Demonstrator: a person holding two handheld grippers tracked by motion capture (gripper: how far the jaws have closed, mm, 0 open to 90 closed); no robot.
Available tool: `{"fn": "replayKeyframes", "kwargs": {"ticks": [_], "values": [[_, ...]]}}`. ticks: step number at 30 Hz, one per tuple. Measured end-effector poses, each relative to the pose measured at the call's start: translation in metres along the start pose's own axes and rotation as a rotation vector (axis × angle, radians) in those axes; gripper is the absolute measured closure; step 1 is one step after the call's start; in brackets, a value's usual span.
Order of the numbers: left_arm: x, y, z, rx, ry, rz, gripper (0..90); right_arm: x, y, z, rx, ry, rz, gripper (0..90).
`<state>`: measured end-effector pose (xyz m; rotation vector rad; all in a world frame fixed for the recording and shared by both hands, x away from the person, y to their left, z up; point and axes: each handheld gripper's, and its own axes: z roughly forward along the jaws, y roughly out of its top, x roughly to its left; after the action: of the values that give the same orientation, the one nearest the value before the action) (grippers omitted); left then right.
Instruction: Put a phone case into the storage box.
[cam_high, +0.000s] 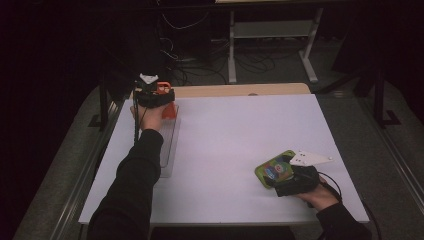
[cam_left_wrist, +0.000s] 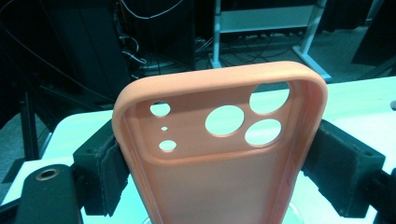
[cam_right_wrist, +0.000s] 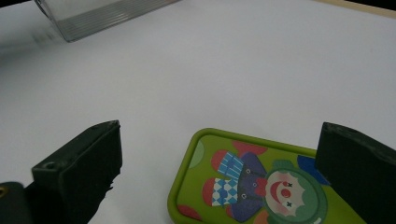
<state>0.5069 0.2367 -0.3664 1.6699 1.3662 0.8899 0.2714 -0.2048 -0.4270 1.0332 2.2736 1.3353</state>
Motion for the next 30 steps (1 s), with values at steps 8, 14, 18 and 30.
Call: {"fn": "replayKeyframes", "kwargs": {"ticks": [8, 14, 18, 30], "values": [[-0.002, -0.008, 0.005, 0.016, -0.002, 0.011, 15.2, 0.0, 0.0, 0.0, -0.002, -0.001, -0.001, 0.0], [-0.003, -0.014, 0.007, 0.014, -0.004, 0.029, 15.0, 0.0, -0.001, 0.0, -0.003, -0.001, -0.005, 0.0], [-0.005, -0.016, 0.007, -0.007, 0.0, 0.024, 14.3, 0.0, -0.001, 0.0, -0.003, -0.001, -0.004, 0.0], [-0.001, -0.016, 0.006, 0.017, -0.038, 0.02, 0.3, 0.0, -0.001, 0.0, -0.003, 0.0, -0.006, 0.0]]}}
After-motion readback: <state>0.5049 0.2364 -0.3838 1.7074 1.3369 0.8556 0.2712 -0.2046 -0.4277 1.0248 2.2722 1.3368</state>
